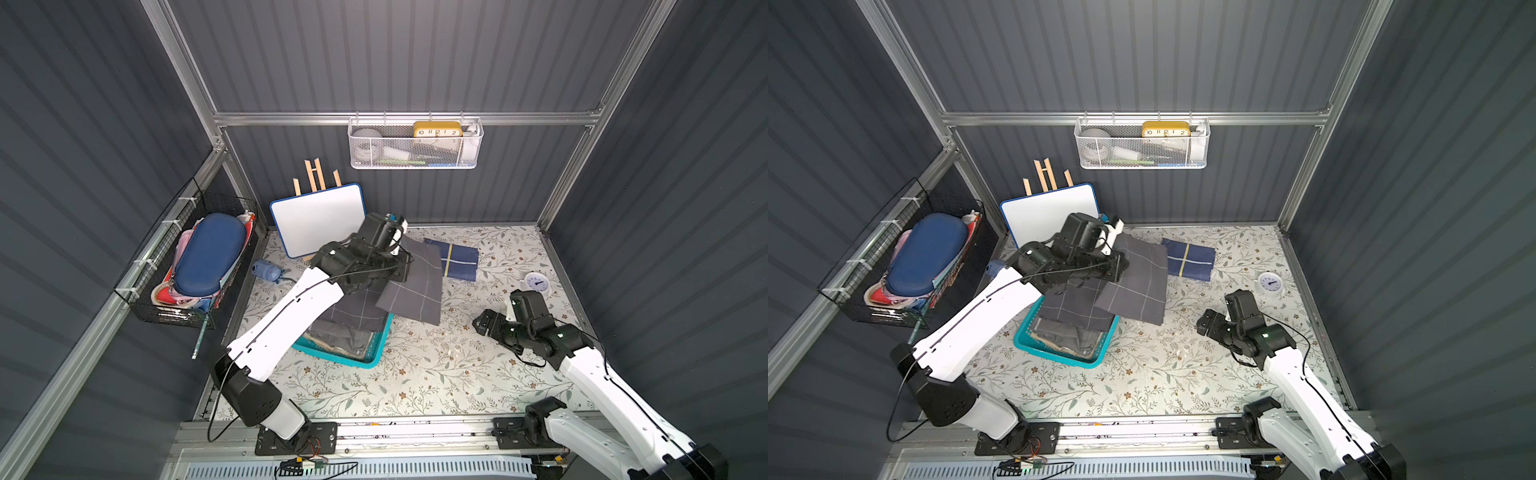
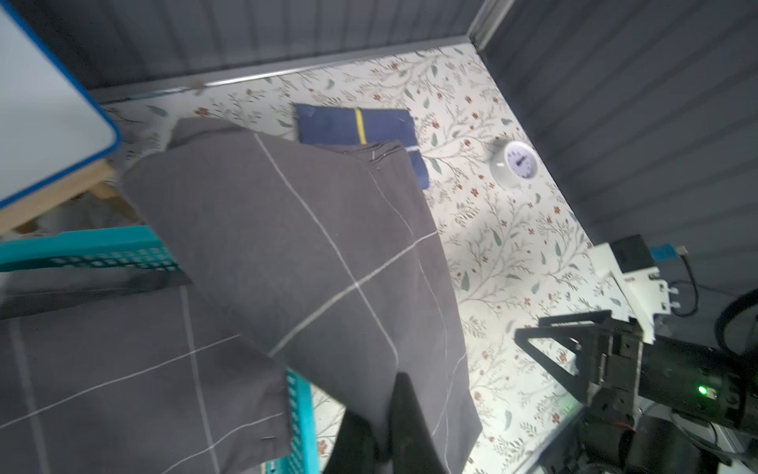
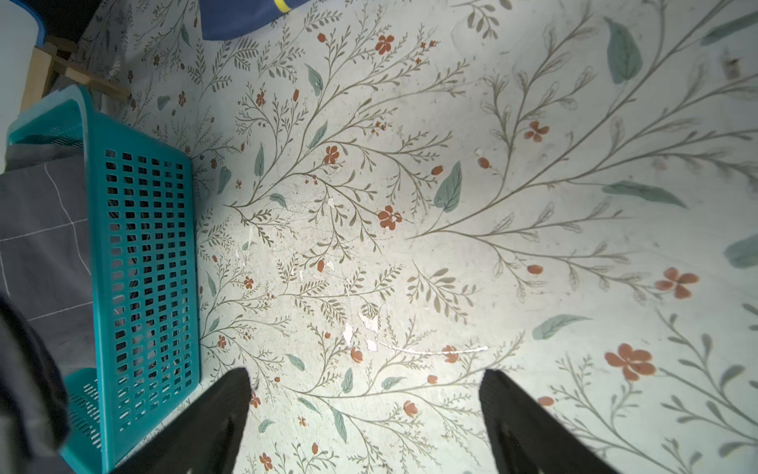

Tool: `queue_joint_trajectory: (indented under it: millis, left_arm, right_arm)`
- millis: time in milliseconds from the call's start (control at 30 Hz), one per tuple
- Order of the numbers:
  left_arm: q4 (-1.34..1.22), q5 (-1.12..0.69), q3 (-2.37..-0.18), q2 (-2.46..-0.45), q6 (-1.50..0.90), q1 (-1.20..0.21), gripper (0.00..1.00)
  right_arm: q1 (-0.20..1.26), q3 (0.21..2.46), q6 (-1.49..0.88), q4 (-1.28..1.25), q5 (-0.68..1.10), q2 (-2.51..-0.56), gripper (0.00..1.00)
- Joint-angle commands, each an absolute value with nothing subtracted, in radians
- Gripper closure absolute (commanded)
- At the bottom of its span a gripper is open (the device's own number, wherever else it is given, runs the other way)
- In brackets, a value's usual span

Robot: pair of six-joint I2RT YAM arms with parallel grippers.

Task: Put the folded pillowcase in the basket
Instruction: Place the pillowcase in the basket.

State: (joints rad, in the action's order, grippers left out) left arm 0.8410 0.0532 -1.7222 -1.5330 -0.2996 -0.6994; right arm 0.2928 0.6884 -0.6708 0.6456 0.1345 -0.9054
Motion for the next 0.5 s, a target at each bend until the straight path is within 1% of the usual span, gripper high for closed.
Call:
queue_joint_trajectory:
  millis: [0, 267, 467]
  left_arm:
    - [0.884, 0.078, -1.672, -1.487, -0.229, -0.658, 1.00]
    - [0.883, 0.108, -1.611, -1.452, -0.188, -0.609, 1.00]
    - [0.949, 0.221, -1.617, -1.439, -0.145, -0.604, 1.00]
  right_arm:
    - [0.299, 0.690, -0.664, 0.672, 0.140, -0.900, 0.07]
    - [0.299, 0.676, -0.664, 0.696, 0.132, -0.881, 0.07]
    - [0.299, 0.667, -0.668, 0.699, 0.127, -0.874, 0.07]
